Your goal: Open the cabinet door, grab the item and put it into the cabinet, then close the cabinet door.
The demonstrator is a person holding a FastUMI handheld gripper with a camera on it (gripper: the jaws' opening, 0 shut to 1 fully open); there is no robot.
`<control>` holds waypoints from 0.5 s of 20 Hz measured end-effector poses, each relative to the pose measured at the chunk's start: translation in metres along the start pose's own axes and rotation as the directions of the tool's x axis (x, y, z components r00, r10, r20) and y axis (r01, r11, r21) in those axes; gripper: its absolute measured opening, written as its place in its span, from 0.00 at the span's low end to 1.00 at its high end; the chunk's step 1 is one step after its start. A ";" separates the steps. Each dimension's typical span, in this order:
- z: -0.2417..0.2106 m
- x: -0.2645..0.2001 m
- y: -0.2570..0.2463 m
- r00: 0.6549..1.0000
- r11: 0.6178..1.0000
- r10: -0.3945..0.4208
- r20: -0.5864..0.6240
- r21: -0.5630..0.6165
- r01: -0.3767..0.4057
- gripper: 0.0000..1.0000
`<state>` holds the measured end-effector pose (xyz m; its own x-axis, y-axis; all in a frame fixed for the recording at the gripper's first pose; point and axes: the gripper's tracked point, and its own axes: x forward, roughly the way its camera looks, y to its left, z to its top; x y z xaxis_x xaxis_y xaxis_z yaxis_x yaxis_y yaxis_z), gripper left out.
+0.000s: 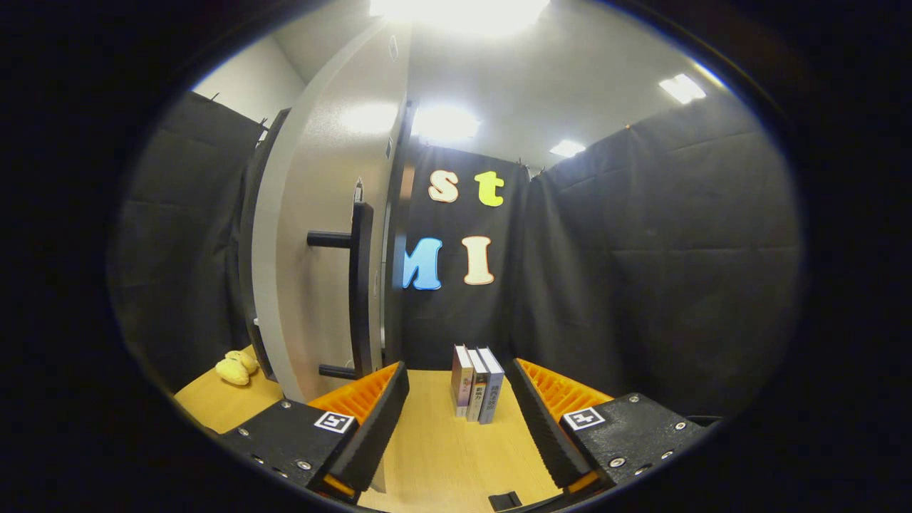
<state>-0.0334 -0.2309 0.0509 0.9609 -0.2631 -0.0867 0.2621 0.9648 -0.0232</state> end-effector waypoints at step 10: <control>0.011 -0.019 0.142 0.989 0.988 0.143 0.024 0.053 -0.144 0.91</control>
<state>-0.0132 -0.0893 0.0600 0.9903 -0.1226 -0.0649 0.1254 0.9912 0.0419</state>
